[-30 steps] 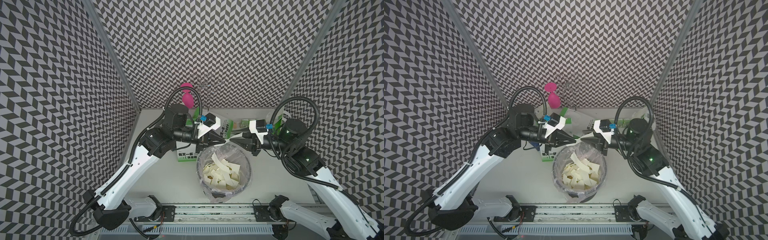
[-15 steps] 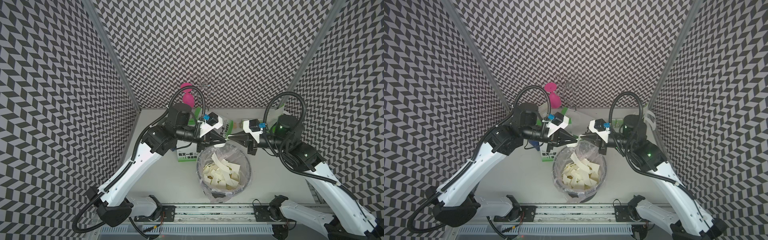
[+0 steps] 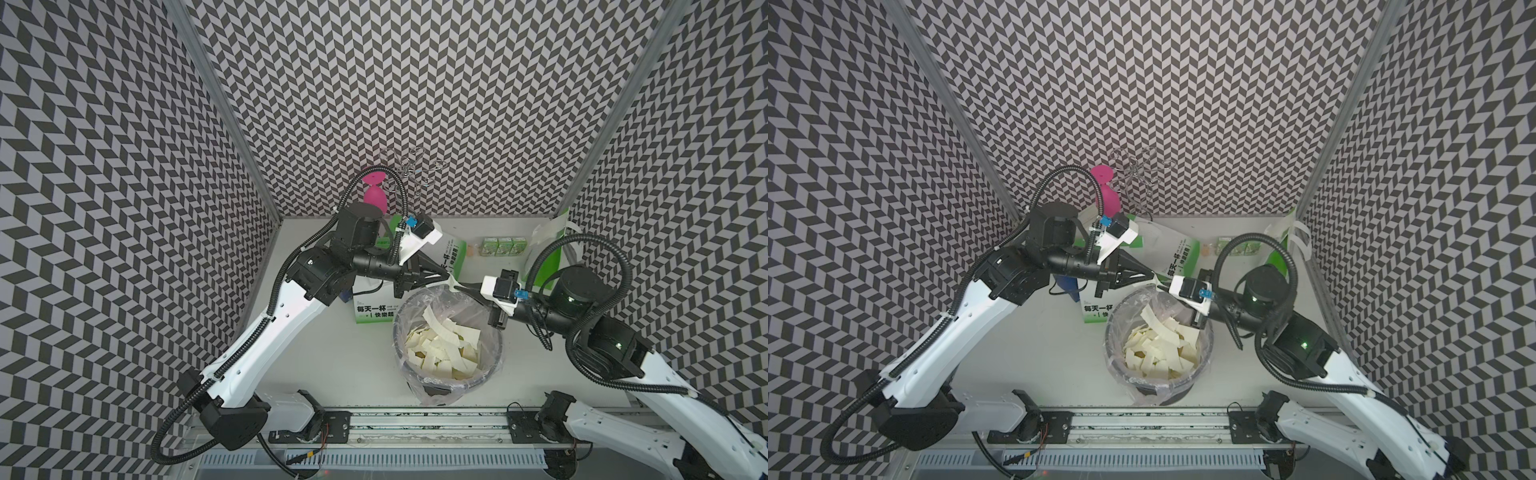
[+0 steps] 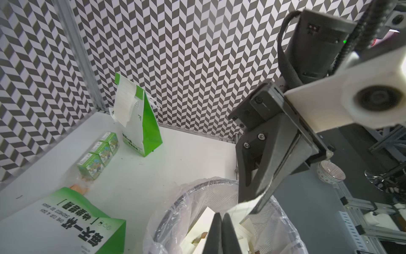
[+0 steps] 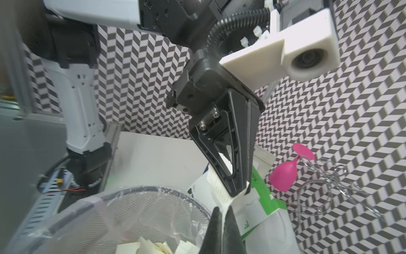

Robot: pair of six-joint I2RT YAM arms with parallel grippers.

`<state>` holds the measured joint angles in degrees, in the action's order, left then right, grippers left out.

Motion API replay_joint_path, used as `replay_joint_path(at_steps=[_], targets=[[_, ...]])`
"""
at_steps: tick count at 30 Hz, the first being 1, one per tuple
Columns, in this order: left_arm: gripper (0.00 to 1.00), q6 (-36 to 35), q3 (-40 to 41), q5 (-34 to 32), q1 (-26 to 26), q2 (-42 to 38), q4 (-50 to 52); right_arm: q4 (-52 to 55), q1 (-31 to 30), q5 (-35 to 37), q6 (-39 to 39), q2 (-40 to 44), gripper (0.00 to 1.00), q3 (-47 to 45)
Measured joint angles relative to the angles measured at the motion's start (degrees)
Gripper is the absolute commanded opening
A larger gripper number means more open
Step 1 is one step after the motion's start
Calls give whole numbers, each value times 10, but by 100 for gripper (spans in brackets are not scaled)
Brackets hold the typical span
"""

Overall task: Shred takeout receipts and throw away
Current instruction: Shred the takeout receipt.

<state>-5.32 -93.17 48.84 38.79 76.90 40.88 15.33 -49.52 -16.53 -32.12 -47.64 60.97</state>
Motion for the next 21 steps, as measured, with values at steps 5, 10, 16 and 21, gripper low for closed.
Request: replay_joint_path(at_steps=[5, 10, 16, 21], targets=[[0, 23, 27, 17, -7, 0, 6, -47, -105, 150, -75, 22, 0, -43], [0, 34, 53, -7, -35, 1, 9, -90, -192, 225, -135, 33, 0, -63], [0, 37, 59, -23, -52, 1, 12, -117, -197, 269, -138, 48, 0, -64], [0, 40, 87, -14, -32, -12, 8, -62, -181, 281, -89, 49, 0, -33]])
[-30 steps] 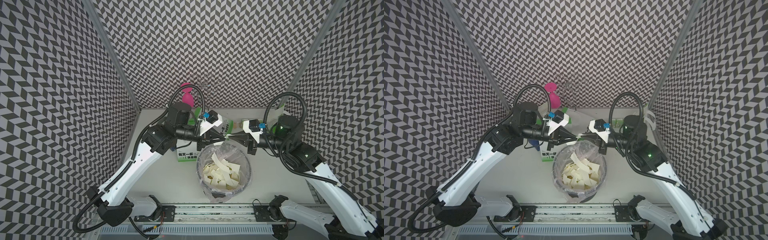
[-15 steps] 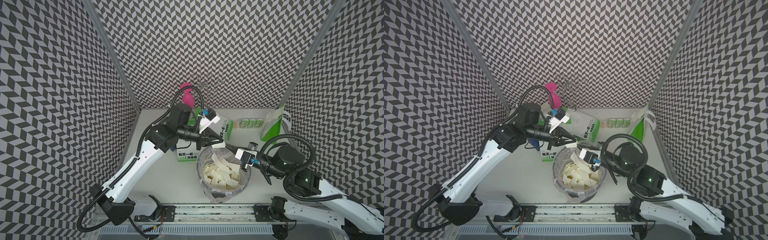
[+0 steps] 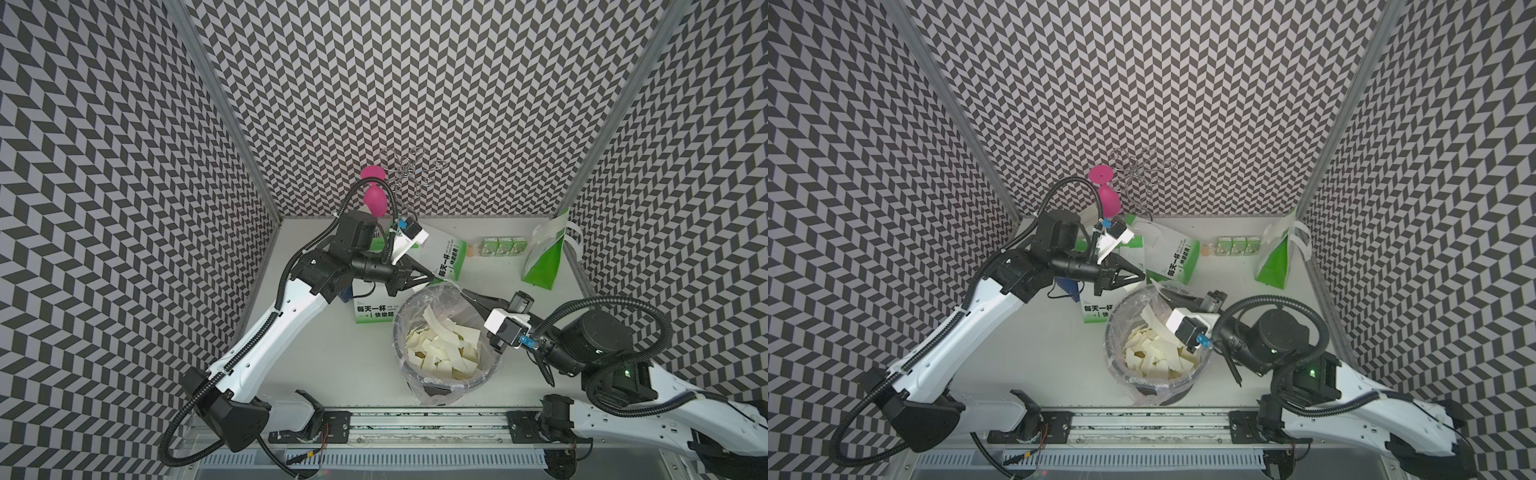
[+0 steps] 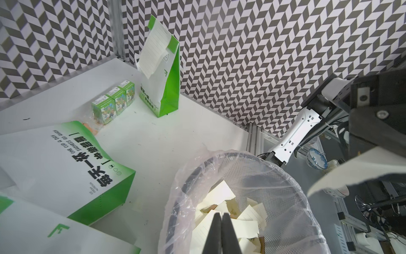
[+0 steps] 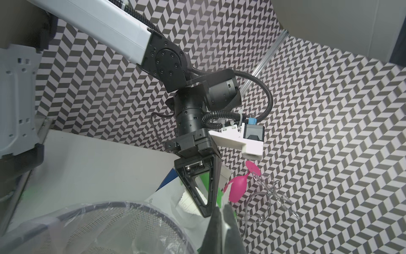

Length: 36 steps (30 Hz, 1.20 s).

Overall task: Shred takeout receipts and throw away
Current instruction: Place the takeout receipt in the trash bin, then adjust the trash bin at the center of the board.

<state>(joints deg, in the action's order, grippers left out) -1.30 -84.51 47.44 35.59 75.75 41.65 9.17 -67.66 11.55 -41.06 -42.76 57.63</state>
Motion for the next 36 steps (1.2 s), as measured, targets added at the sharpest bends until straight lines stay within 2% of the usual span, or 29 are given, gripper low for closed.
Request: replay_joint_path(at_steps=[2, 7, 10, 14, 17, 19, 24, 27, 29, 36], targets=[[5, 6, 15, -1, 24, -9, -5, 48, 22, -17, 34, -5, 0, 30], [37, 17, 35, -3, 82, -31, -17, 180, 104, -105, 120, -12, 0, 76], [51, 12, 37, -14, 103, -40, -18, 252, 126, -152, 155, -21, 11, 86], [63, -3, 37, -58, 107, -49, -2, 314, 131, -180, 183, -43, 36, 80], [64, -8, 37, -107, 101, -62, 13, 333, 136, -186, 192, -63, 57, 70], [64, -8, 36, -137, 87, -75, 27, 340, 142, -187, 196, -72, 63, 69], [65, -1, 54, -186, -14, -139, 44, 336, 183, -182, 209, -75, 80, 69], [65, 2, 87, -204, -72, -191, 55, 319, 217, -182, 221, -78, 83, 69], [65, 7, 122, -213, -88, -215, 60, 309, 237, -182, 231, -82, 83, 70], [65, 58, 270, -235, -94, -263, 55, 317, 282, -170, 267, -111, 82, 79]])
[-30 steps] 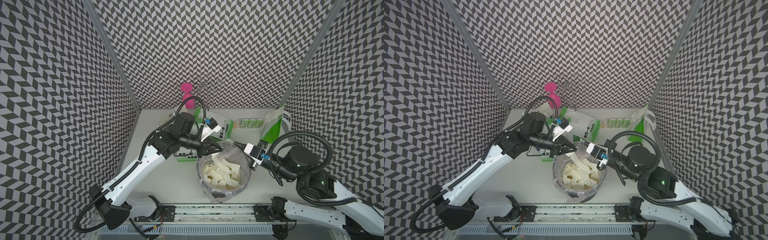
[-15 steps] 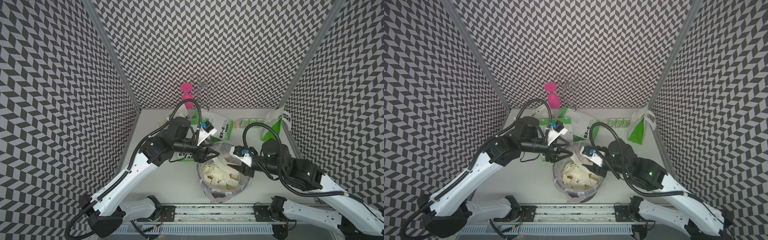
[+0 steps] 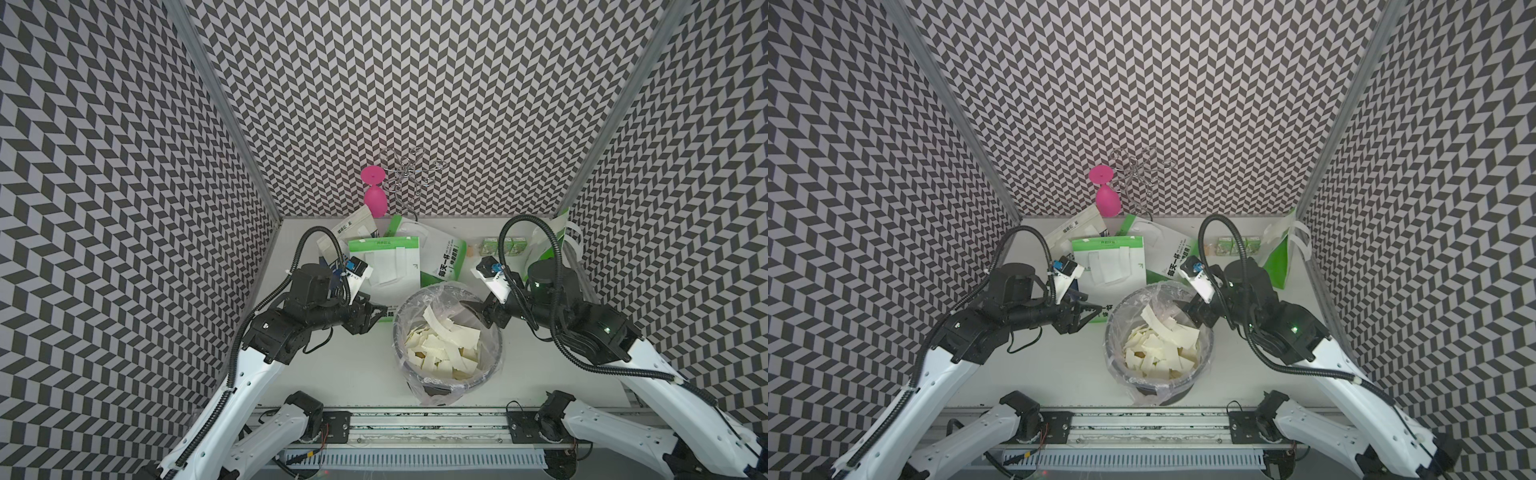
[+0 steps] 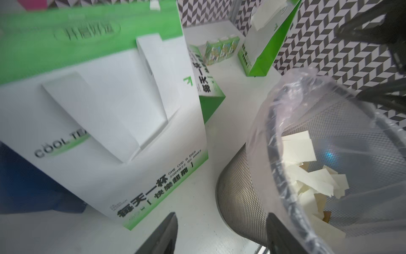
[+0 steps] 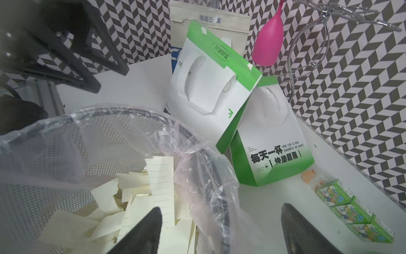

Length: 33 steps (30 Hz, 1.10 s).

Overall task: Shred takeout receipts and throw away
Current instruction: Adjust the trash bin at the center of the board.

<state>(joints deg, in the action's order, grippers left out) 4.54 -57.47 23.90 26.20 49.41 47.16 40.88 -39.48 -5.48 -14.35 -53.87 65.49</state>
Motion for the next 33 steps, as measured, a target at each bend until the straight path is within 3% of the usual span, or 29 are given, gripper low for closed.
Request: replay_joint_path(at_steps=[8, 14, 25, 33], targets=[[65, 78, 99, -11, 14, -14, -39, 46, 22, 43, 42, -9, 82, 17], [65, 139, 141, -19, 85, -17, -96, 53, 39, 72, 55, -23, 86, 42], [65, 228, 176, -37, 193, 22, -218, 54, 79, 49, 67, -45, 87, 53], [66, 238, 183, -40, 209, 68, -267, 54, 89, 36, 69, -55, 87, 56]])
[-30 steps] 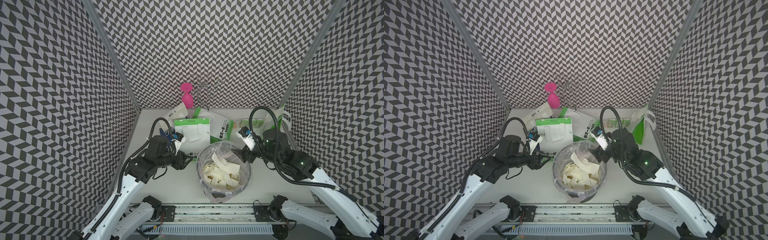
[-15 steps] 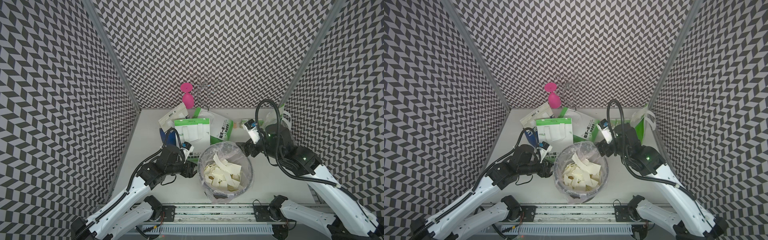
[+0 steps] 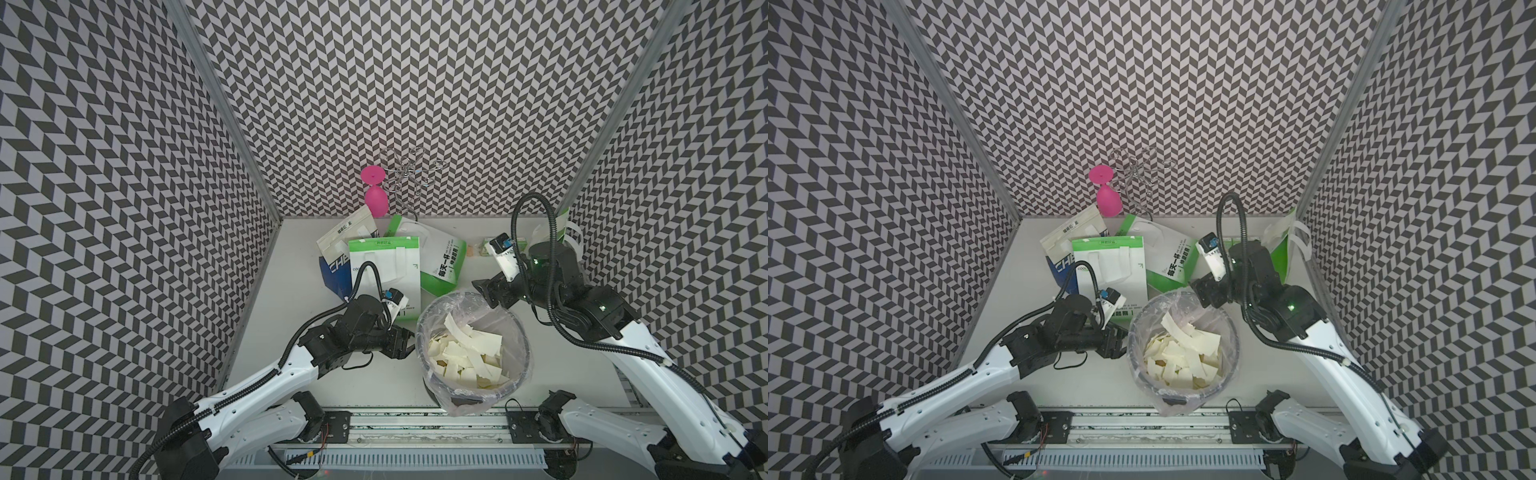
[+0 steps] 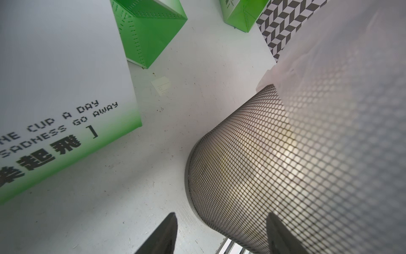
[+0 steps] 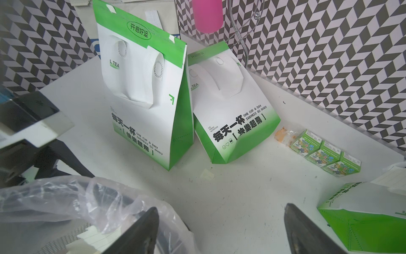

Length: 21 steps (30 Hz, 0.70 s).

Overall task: Shred takeout receipts and throw away
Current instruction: Adjust the trash bin at the center of the board.

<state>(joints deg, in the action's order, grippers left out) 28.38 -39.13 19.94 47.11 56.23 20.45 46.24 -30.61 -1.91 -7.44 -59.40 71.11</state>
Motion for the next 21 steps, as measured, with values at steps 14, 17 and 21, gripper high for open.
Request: replay_joint_path(at_steps=[14, 17, 21], targets=[[64, 32, 8, -90, -33, 43, -26, -5, 18, -5, 5, -13, 90, 5], [64, 45, 10, -85, -33, 67, -54, -13, 23, -5, 7, -14, 92, -5], [66, 53, 9, -81, -33, 100, -93, -23, 33, -5, 12, -13, 96, -24]])
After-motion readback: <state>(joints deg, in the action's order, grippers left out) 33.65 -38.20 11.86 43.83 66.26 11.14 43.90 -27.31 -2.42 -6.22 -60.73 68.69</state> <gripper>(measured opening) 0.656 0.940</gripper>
